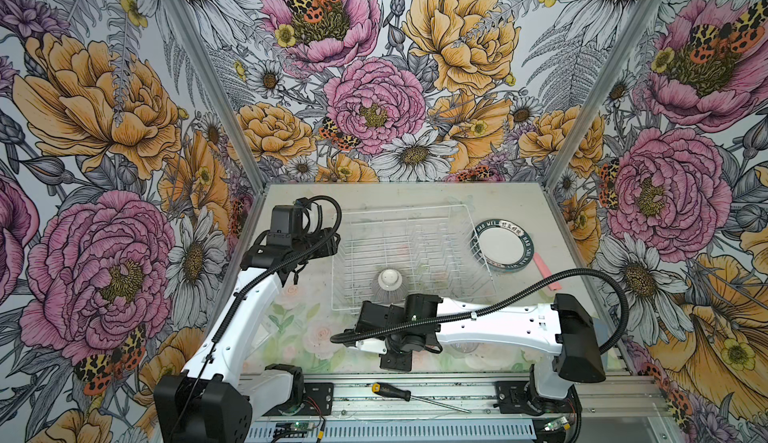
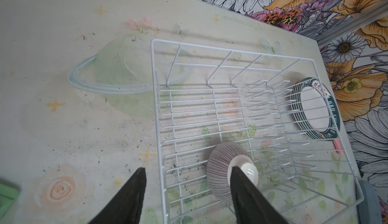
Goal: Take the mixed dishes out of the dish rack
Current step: 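Lower the amber glass onto the table beside the pink glass with the right gripper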
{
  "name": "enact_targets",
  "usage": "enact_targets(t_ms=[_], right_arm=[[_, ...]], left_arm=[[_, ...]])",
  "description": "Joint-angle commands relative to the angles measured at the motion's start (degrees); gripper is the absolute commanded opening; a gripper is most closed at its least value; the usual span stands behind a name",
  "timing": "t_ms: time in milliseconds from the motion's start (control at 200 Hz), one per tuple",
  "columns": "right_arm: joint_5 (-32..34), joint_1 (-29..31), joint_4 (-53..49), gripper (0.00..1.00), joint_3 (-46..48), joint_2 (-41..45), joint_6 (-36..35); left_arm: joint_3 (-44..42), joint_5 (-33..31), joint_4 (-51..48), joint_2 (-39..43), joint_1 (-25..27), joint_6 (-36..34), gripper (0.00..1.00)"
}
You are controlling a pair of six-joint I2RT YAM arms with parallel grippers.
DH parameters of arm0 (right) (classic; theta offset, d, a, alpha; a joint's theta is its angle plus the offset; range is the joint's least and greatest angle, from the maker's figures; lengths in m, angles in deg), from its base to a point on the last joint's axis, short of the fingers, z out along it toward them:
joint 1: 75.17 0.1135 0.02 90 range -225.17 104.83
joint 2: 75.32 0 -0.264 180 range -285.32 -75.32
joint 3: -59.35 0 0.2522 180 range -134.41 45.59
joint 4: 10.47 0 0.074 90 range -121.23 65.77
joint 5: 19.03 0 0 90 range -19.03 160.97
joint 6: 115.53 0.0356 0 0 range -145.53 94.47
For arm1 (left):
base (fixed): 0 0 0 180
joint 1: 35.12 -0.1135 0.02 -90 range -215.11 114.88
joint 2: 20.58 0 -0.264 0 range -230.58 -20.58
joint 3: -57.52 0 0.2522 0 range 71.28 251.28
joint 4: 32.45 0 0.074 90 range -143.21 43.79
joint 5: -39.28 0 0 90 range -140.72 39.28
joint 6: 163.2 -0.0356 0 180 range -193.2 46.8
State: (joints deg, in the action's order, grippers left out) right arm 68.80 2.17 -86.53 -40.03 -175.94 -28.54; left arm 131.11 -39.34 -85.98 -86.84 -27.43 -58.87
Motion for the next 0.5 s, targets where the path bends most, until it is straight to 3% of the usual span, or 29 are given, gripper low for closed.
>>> enact_targets(t_ms=[0,495], right_arm=[[2.80,0.09,-0.81,0.00,-2.83,-2.16,-2.08],[3.51,-0.10,-2.56,0.00,-5.97,-10.66,-6.86]], left_arm=[[-1.24,-0.04,3.09,-0.61,-0.65,-1.56,0.65],[-1.65,2.45,6.87,-3.15,-1.31,-1.14,0.66]])
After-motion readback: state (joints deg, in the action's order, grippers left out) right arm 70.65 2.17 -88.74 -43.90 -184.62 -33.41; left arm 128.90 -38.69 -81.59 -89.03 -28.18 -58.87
